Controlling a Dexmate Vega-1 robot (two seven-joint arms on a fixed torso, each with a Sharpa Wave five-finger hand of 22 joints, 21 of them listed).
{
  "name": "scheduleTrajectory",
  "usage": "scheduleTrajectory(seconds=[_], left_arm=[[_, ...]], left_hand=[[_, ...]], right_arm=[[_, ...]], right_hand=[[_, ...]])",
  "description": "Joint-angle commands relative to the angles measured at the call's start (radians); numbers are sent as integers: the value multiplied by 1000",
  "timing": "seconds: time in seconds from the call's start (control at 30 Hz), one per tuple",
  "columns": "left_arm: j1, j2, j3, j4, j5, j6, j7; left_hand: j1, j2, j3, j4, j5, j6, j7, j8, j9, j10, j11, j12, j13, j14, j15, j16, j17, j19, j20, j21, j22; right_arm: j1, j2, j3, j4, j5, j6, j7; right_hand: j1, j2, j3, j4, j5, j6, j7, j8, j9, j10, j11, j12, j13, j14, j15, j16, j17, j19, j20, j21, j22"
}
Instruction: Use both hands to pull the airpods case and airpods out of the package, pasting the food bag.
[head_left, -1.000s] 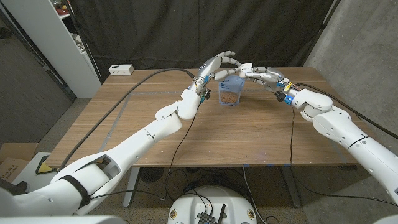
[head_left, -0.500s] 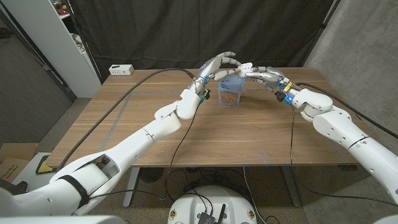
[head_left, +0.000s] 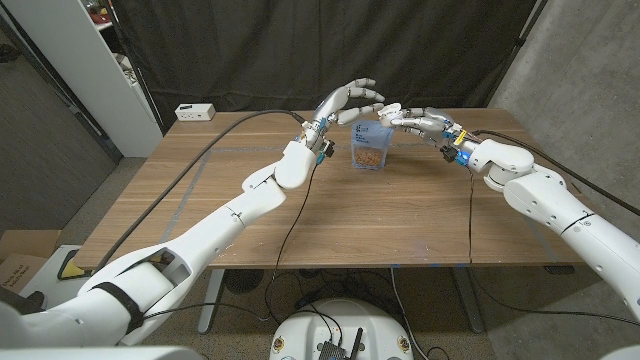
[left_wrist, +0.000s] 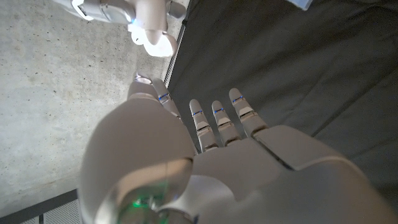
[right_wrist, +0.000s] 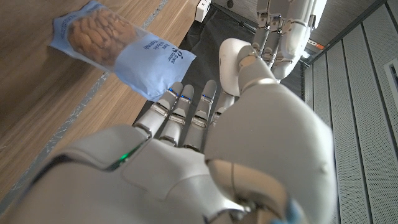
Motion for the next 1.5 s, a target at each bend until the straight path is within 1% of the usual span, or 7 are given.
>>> scheduleTrajectory(seconds=[0.03,0.13,0.37,0.43,0.83,1.2,1.5], left_arm=[[5,8,-20,-10,-31,-19,-53],[8,13,-18,-29,8,15,-41],[18,24,-4,-84,103,118,-13],[18,27,0,-94,112,137,-17],[18,41,24,-146,170,228,-22],[19,48,44,-177,219,291,-11],[18,47,53,-180,231,303,3]], left_hand=[[13,-3,-8,-8,-1,18,3,13,0,5,-6,4,2,3,-55,1,1,3,-3,1,2],[14,-6,-10,-9,-1,26,5,15,-2,3,-9,3,1,3,-56,1,1,3,-4,1,2],[11,-17,-17,-11,-2,40,19,19,-6,6,-2,4,1,4,-54,1,0,4,-3,2,2],[9,-21,-21,-11,-3,27,27,13,-7,6,-3,4,1,5,-55,1,-1,1,-1,0,2],[-6,-30,-33,-6,-4,29,36,18,-3,-2,-2,0,0,-4,-47,-2,-1,-11,5,-5,1],[-20,-37,-45,-1,-4,37,52,20,-5,-2,-2,0,0,-7,-47,-2,-1,-12,4,-6,1],[-28,-29,-47,5,-2,17,43,11,-9,-3,-1,-1,-1,-7,-46,0,1,-13,3,-7,1]], right_arm=[[9,0,-6,0,-6,-4,2],[6,0,-4,-3,-8,-3,-5],[-2,-1,1,-9,-16,6,-20],[-4,0,3,-9,-11,5,-19],[-18,-2,12,-10,-12,28,-19],[-42,-5,24,-19,-14,47,-32],[-53,-6,28,-24,-20,60,-39]], right_hand=[[9,5,8,-3,1,-6,-1,103,440,-1,3,-2,5,-2,-73,-5,-1,0,-2,-1,-1],[11,5,10,-3,1,-7,3,104,443,-4,7,-3,5,-2,-73,-7,-2,0,-2,-1,-1],[33,15,12,-7,-10,-30,30,99,458,-22,11,-9,8,-12,-70,-5,4,-6,-9,-2,-1],[37,18,11,-7,-15,-32,37,99,463,-28,16,-11,8,-15,-68,-5,6,-8,-11,-2,-1],[62,33,11,-7,-48,-63,59,93,487,-50,33,-19,12,-31,-63,-2,15,-16,-21,-3,0],[70,34,8,-8,-65,-59,60,97,497,-51,37,-19,14,-33,-61,0,17,-17,-20,-1,0],[75,30,3,-8,-76,-51,57,100,502,-45,31,-16,16,-32,-63,3,19,-16,-17,0,0]])
